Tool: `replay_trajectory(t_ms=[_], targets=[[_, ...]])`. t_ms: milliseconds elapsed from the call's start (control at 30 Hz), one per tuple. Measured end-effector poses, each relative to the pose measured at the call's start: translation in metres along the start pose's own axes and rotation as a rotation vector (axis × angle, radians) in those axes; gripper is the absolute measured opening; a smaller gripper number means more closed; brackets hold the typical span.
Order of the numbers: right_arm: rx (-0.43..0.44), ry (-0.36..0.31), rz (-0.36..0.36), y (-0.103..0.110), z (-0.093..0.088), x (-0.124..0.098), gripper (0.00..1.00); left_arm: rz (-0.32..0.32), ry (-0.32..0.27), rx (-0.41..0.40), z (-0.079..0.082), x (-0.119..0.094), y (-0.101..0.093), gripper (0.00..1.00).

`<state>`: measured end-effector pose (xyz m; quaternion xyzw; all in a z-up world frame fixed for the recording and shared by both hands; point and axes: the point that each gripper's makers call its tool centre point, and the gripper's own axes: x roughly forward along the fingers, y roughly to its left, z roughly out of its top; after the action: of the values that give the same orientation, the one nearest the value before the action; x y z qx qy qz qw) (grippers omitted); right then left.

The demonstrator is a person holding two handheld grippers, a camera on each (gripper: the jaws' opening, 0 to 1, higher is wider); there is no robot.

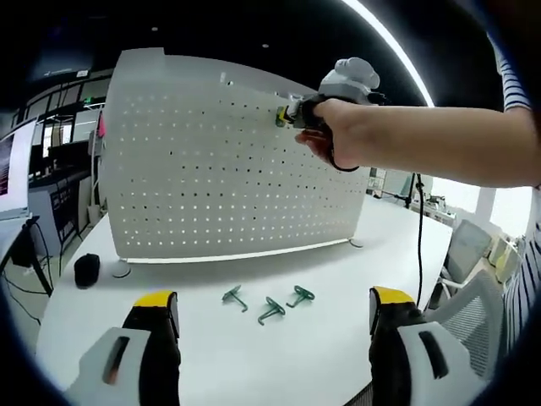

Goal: Insert the hook assembly into the mounting plate slot until the hook locks in place.

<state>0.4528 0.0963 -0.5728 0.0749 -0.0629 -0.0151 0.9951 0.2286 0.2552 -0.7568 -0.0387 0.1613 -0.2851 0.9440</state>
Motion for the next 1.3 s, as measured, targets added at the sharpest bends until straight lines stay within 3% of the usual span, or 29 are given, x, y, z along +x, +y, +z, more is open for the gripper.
replay_trajectory(t_ms=[800,1300], targets=[[-0.012,0.031,-0.061,-0.006,-0.007,0.010,0.00,0.011,0.011,-0.003,-0.002,-0.001,0.003,0.92],[-0.043,0.087,-0.041,-0.002,-0.009,0.009,0.05,0.016,0.022,0.002,-0.004,-0.001,0.003,0.92]])
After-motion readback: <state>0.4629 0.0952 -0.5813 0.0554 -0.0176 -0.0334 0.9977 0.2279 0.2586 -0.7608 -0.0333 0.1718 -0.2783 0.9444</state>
